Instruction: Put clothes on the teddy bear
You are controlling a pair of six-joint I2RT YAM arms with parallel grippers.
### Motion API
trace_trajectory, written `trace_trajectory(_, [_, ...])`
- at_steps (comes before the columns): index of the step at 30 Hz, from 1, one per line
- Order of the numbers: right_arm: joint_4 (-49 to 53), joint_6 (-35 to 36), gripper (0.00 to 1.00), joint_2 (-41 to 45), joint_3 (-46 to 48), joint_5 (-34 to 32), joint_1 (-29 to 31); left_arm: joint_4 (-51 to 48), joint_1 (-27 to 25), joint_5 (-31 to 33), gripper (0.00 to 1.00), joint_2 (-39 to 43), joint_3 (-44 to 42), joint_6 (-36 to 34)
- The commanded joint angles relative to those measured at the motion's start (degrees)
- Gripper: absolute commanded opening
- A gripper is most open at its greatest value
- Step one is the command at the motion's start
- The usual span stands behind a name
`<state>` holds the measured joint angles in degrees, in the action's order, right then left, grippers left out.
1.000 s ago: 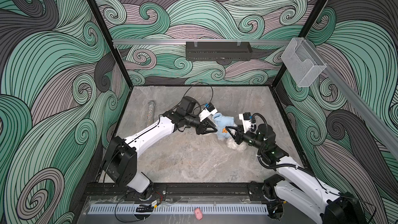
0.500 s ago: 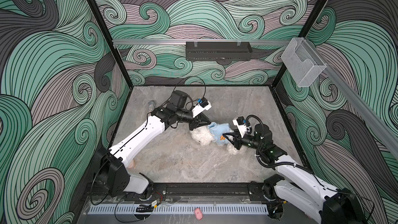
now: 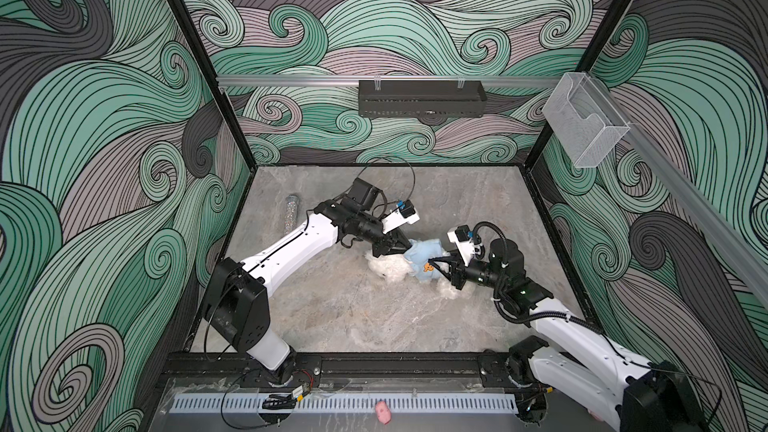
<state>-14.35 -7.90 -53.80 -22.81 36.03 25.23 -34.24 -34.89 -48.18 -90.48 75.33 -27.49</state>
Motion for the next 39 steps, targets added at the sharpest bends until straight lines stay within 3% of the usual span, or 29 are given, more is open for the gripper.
trace_trajectory(1, [-4.29,-0.41,0.0,0.45,-2.66,1.5,0.56,-1.35,-1.63,-2.39,0.23,-1.7,1.84,-0.7])
trace_trajectory(11, [-8.19,-1.55,0.0,-3.15,-5.47,2.05,4.07,6.5,-4.41,-1.94,0.33,-6.78,2.55,4.81])
trace_trajectory(18, [-12.75,-2.74,0.0,-6.68,-8.12,1.67,4.36,2.31,-8.34,-4.08,0.42,-12.27,3.79,3.21])
trace_trajectory(19, [-12.43,-2.5,0.0,-6.75,-8.73,1.71,4.33,1.94,-8.52,-4.33,0.38,-12.61,3.51,3.14])
trace_trajectory(21, [-12.55,-2.32,0.0,-7.01,-9.65,1.16,4.22,1.97,-8.96,-4.6,0.16,-12.58,3.0,3.58])
trace_trajectory(23, [-12.16,-2.03,0.0,-7.11,-9.63,0.87,3.99,1.64,-8.57,-3.47,0.0,-11.66,3.45,4.7])
trace_trajectory(27, [-11.29,-2.54,0.0,-5.81,-6.47,-1.07,3.2,7.57,-5.43,-4.43,0.0,-6.27,1.43,12.56])
trace_trajectory(29, [-11.17,-4.3,0.0,-3.03,-2.99,-4.74,2.32,22.21,-1.8,-5.08,0.0,-0.93,-5.07,24.72])
trace_trajectory(31, [-11.84,-7.13,0.0,0.58,0.37,-9.41,1.71,32.73,0.51,-4.18,0.0,2.94,-9.26,32.56])
trace_trajectory(39, [-19.89,-18.11,0.0,5.58,4.09,-15.72,2.1,43.95,2.29,5.35,0.0,8.47,-19.26,43.05])
